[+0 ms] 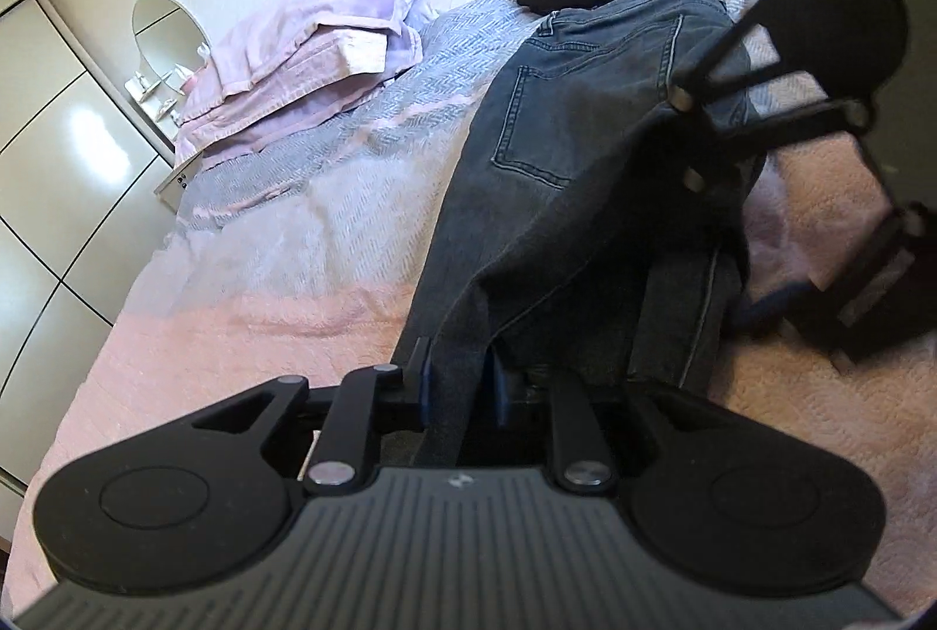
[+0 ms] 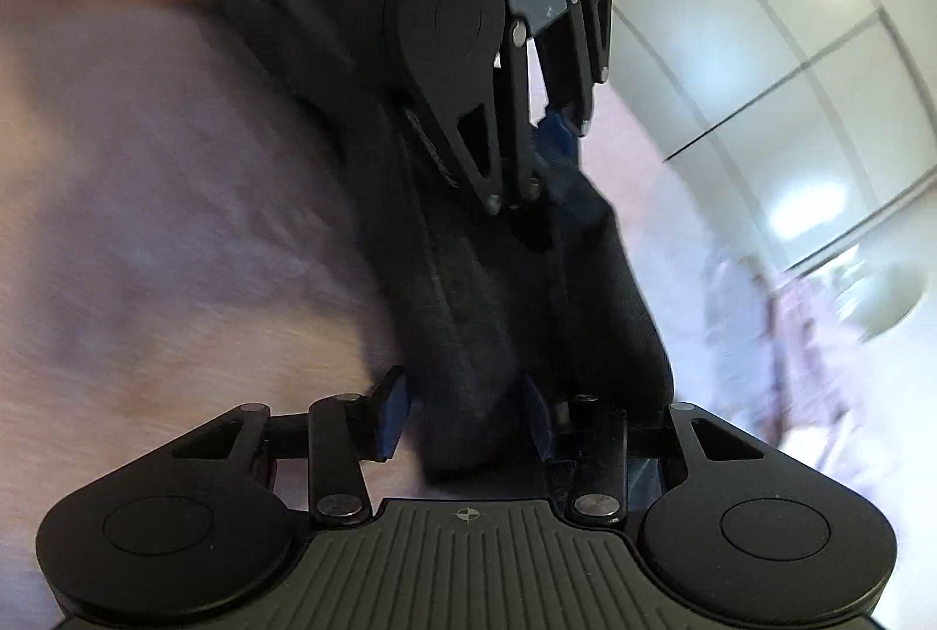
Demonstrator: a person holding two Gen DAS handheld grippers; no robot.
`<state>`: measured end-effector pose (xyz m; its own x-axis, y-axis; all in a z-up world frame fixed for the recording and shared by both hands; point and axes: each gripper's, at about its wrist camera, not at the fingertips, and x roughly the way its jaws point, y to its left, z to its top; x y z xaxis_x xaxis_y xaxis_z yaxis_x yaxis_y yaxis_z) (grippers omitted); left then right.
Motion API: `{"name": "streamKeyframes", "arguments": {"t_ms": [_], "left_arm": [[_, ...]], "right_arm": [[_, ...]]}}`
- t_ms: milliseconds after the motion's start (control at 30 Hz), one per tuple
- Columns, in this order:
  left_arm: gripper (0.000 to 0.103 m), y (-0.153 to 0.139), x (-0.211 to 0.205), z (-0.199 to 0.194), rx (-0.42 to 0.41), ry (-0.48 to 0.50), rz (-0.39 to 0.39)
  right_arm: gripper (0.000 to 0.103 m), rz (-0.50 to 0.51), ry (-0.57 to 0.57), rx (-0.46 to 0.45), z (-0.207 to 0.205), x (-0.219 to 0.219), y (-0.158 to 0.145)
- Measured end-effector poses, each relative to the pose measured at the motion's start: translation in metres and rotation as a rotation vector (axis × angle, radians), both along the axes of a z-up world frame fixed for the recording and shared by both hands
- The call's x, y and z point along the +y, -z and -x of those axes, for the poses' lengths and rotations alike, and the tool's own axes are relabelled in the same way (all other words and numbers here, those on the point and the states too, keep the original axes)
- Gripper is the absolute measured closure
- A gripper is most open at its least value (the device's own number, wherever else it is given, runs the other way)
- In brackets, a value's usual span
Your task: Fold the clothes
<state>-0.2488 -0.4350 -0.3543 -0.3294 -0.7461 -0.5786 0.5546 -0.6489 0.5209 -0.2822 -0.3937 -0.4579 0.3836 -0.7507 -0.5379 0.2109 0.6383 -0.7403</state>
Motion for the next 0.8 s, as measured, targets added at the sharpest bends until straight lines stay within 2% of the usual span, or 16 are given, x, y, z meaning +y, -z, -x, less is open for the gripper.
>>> {"name": "streamKeyframes", "arguments": {"t_ms": [67, 133, 267, 367, 500, 600, 633, 667, 733, 800], "left_arm": [[0.084, -0.005, 0.008, -0.003, 0.004, 0.015, 0.014], [0.084, -0.013, 0.022, -0.008, 0.01, 0.042, 0.029], [0.085, -0.022, 0.061, -0.017, -0.022, 0.103, 0.068], [0.085, -0.007, 0.086, -0.016, -0.09, 0.125, 0.073], [0.085, 0.019, 0.103, -0.011, -0.18, 0.136, 0.086], [0.084, 0.024, 0.104, -0.01, -0.189, 0.129, 0.108], [0.084, 0.025, 0.103, -0.009, -0.193, 0.127, 0.116], [0.084, 0.025, 0.101, -0.009, -0.197, 0.124, 0.123], [0.084, 0.026, 0.098, -0.009, -0.201, 0.122, 0.13], [0.084, 0.028, 0.096, -0.009, -0.203, 0.128, 0.129]], "right_arm": [[0.091, 0.024, -0.029, 0.029, 0.008, 0.003, -0.006], [0.099, 0.009, -0.054, 0.041, 0.017, 0.008, -0.02], [0.103, -0.077, -0.085, 0.044, 0.036, 0.04, -0.061], [0.103, -0.161, -0.08, 0.037, 0.048, 0.062, -0.061], [0.103, -0.199, -0.007, -0.036, 0.06, 0.057, -0.05], [0.095, -0.215, 0.07, -0.148, 0.067, 0.055, -0.051], [0.078, -0.201, 0.096, -0.193, 0.067, 0.055, -0.054], [0.047, -0.183, 0.122, -0.239, 0.066, 0.055, -0.056], [0.029, -0.133, 0.164, -0.305, 0.064, 0.061, -0.058], [0.029, -0.084, 0.209, -0.339, 0.062, 0.062, -0.056]]}}
